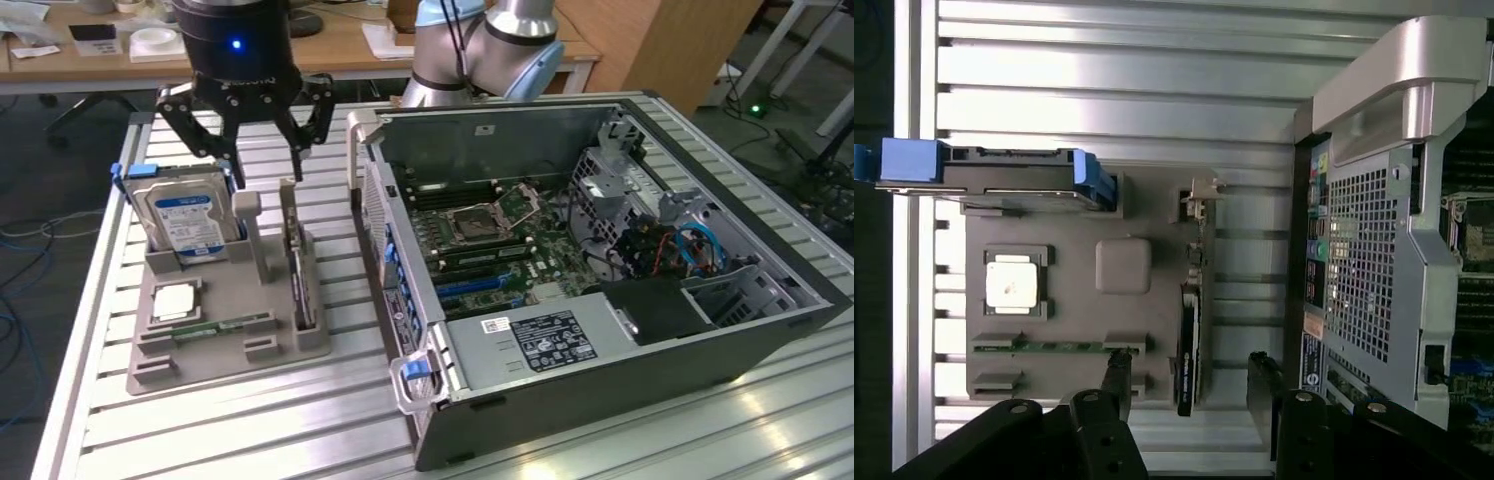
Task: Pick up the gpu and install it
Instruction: 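Pick up the gpu and move the gpu toward the slot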
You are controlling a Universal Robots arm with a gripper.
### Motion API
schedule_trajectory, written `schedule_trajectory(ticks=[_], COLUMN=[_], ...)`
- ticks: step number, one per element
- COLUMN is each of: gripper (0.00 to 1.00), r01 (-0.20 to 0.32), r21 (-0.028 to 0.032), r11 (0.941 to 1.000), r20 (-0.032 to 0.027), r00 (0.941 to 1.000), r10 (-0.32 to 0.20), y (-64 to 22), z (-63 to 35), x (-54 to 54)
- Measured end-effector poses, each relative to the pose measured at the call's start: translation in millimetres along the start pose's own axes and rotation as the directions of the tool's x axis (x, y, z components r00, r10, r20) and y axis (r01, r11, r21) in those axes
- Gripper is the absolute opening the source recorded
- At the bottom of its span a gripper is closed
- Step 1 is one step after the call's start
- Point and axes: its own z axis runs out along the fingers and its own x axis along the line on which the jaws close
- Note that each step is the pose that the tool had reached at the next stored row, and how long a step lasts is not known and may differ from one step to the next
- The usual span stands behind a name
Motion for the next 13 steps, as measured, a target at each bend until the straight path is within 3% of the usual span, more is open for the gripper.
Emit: schedule_trajectory(ticks=[13], gripper=[0.59], r01=[0.000], r21=[-0.0001], r11=[1.0000], r20=[0.0001], r00=[1.0000], r10=[0.000], y=[-1.0], z=[23.7], x=[-1.9])
